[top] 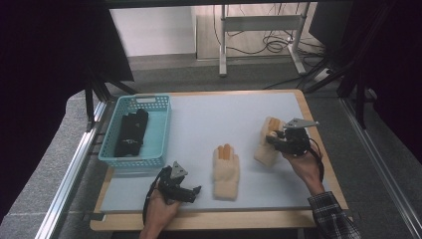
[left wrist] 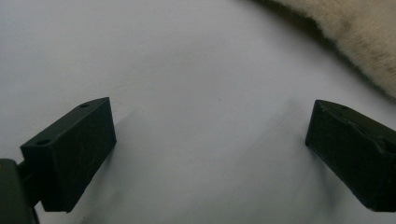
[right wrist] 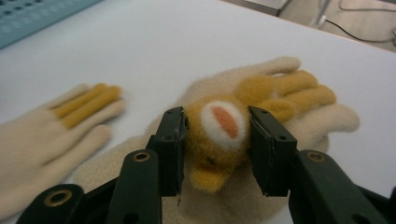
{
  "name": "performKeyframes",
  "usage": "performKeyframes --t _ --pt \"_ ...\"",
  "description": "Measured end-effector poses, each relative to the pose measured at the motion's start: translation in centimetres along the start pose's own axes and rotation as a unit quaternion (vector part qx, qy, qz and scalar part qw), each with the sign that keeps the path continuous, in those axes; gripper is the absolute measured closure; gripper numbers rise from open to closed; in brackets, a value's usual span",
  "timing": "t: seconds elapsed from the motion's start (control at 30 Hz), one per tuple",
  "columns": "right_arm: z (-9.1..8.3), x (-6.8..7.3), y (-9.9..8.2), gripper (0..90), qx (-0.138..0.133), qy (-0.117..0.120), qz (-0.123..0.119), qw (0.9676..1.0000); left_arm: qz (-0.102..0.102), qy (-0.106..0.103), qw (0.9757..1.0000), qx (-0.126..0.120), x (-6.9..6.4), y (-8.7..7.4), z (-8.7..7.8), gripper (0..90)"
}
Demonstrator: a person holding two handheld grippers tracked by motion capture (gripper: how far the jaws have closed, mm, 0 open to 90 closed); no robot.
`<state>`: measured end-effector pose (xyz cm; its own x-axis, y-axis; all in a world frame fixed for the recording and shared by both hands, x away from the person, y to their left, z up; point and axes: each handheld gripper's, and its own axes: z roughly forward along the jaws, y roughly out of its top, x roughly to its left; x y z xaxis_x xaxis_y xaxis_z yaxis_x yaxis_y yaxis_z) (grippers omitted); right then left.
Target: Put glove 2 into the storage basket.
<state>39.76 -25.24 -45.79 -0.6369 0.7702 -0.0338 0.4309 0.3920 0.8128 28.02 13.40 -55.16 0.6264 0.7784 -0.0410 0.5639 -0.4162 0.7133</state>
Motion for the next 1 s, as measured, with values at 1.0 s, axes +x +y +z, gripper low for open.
performKeyframes --t 1.0 --pt "4.6 14.3 -1.1 52.1 0.054 0.138 -0.08 0.9858 -0.001 0.002 1.0 -0.002 0.0 0.0 0.0 2.1"
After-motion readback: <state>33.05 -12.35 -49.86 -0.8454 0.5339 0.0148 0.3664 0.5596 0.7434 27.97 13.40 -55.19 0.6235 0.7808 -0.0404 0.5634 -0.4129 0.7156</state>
